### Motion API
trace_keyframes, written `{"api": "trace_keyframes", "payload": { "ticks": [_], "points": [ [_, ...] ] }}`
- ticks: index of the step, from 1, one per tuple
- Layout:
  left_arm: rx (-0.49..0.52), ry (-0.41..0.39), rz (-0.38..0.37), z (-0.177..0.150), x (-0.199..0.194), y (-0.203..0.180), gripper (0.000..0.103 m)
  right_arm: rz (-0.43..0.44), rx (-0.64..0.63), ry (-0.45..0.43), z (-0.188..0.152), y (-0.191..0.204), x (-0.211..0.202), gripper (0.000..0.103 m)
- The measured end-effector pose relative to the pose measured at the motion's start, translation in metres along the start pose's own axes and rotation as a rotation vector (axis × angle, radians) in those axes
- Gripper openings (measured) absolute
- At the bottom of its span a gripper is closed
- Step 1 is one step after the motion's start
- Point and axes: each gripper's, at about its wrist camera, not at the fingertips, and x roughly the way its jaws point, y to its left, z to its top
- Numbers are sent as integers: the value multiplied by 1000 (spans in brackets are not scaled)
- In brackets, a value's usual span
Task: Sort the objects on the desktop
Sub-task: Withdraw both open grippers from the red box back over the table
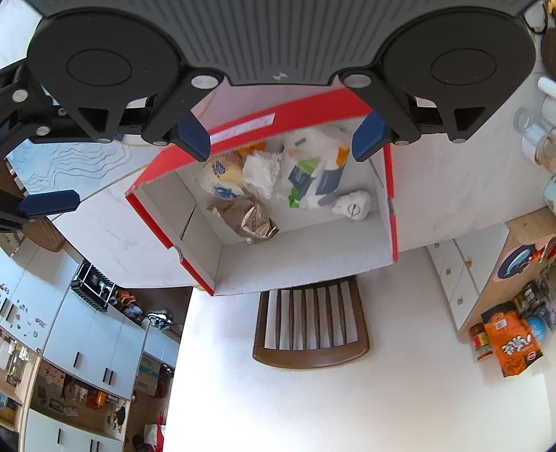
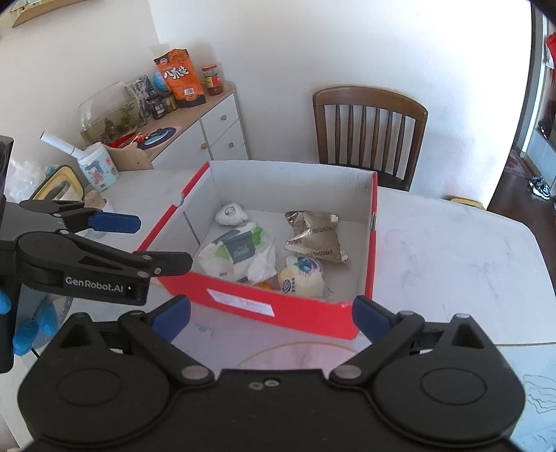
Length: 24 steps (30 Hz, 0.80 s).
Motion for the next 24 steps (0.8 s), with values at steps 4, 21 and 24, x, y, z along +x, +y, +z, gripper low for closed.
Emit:
{"api": "trace_keyframes", "payload": {
  "ticks": [4, 21, 24],
  "points": [
    [0, -13, 13, -13, -11, -3, 99, 9, 4, 0, -11, 2, -10, 99],
    [-54, -30, -34, -62, -55, -12, 99, 23, 32, 0, -58, 6, -39, 99],
    [-56, -22, -34, -74, -57, -13, 99, 19, 32, 4, -66, 7, -41, 99]
  ]
}}
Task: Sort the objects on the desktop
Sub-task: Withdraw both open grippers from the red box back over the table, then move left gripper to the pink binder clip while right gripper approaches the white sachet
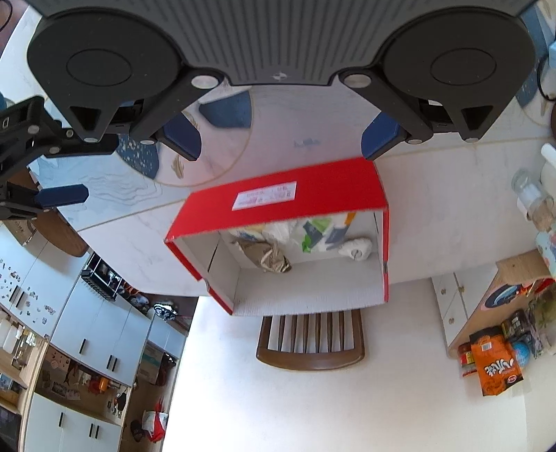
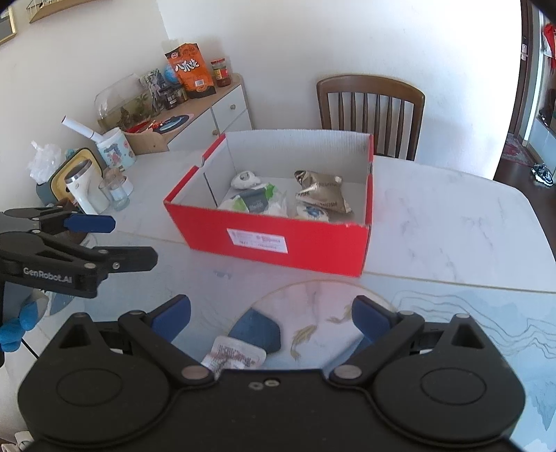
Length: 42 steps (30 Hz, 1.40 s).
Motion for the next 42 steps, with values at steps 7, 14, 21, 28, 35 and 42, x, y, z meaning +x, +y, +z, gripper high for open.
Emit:
{"api": "trace_keyframes", "payload": {
  "ticks": [7, 14, 21, 28, 35, 42],
  "points": [
    [14, 36, -3, -34, 0, -3, 99, -8, -2, 18, -21, 3, -1, 99],
    [62, 43, -12, -73, -2, -17, 99, -21, 1, 58, -40, 4, 10, 99],
    [94, 74, -31, -103, 4, -32, 99, -27, 20, 89, -53, 8, 27, 98],
    [142, 86, -31, -126, 10, -50, 99, -35, 30, 125, -63, 21, 55, 98],
    [191, 82, -31, -138, 13, -61, 99, -32, 110, 148, -60, 29, 83, 96],
    [202, 97, -44, -147, 19, -66, 99, -55, 152, 187, -55, 41, 107, 94]
  ]
}}
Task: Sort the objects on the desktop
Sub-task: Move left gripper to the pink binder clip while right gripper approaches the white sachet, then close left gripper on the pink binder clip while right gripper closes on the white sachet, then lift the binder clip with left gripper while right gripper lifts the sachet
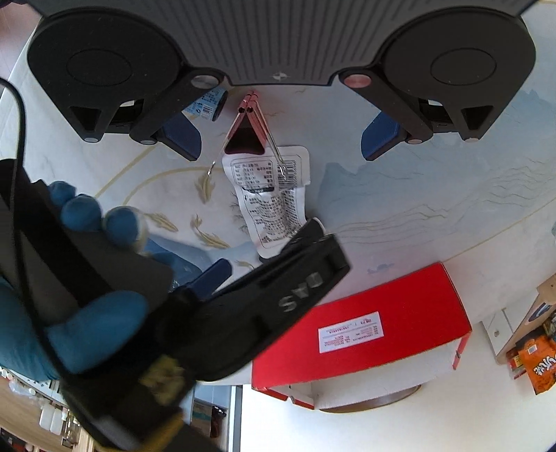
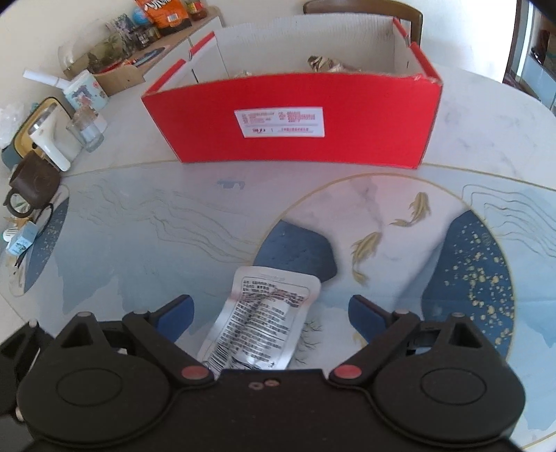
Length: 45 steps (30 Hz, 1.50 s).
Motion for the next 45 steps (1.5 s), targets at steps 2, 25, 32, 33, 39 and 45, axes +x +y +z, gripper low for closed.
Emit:
{"api": "trace_keyframes", "payload": {
  "ticks": [2, 25, 32, 33, 39, 45],
  "points": [
    [-2, 3, -6, -1, 1, 0, 98, -13, 11, 17, 1, 3, 6, 93],
    [32, 17, -58, -2, 14, -2, 71, -166, -33, 112, -3, 27, 32, 66],
    [54, 26, -60, -2, 18, -4, 62, -156, -17, 105, 0, 21, 32, 61],
    [56, 31, -58, -2, 20, -4, 60, -163, -9, 105, 0, 17, 31, 61],
    [52, 49, -60, -2, 28, 0, 54, -184, 50, 98, 4, -11, 25, 60],
    [65, 55, -72, -3, 30, -3, 45, -192, 77, 92, 0, -29, 19, 60]
  ]
}}
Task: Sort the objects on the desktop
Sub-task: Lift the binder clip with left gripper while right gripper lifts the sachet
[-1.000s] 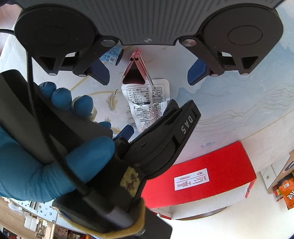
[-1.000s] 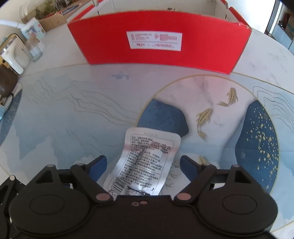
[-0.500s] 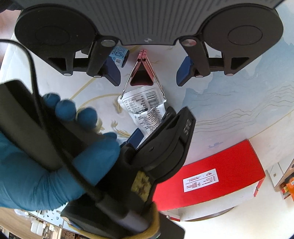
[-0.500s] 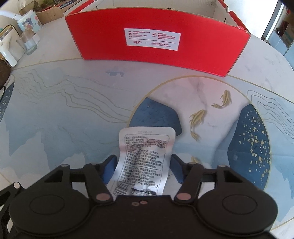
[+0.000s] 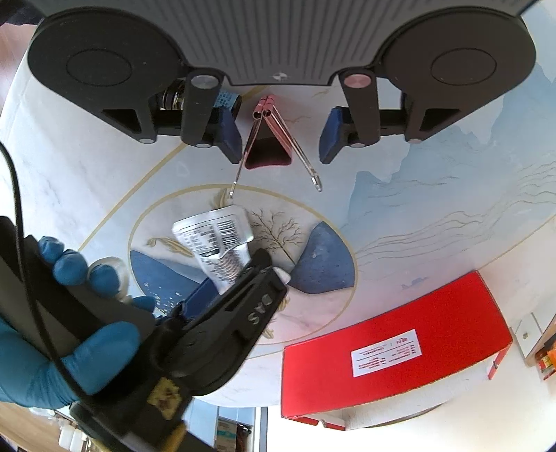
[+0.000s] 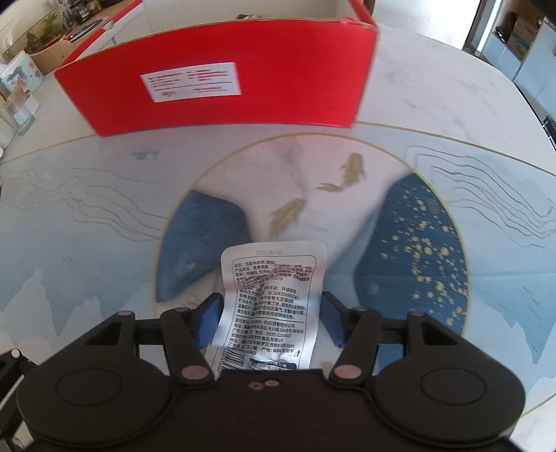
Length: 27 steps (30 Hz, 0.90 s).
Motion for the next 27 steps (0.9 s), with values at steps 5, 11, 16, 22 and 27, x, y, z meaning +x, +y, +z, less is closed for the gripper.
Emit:
{"api": "trace_keyframes", "payload": {
  "ticks": [5, 11, 16, 22, 27],
  "points": [
    [5, 13, 2, -3, -1, -4, 39, 4, 32, -1, -6, -13, -4, 60],
    [-8, 14, -6, -2, 1, 1, 34, 20, 47, -6, -17, -31, -13, 57],
    [-54, 15, 1, -2, 1, 11, 31, 36, 41, -15, -23, -36, -18, 55],
    [-88, -1, 8, 2, -7, 22, 31, 87, 57, -50, -27, -42, -27, 54],
    [-113, -22, 14, 6, -13, 29, 29, 104, 59, -73, -27, -43, -38, 54]
  ]
}}
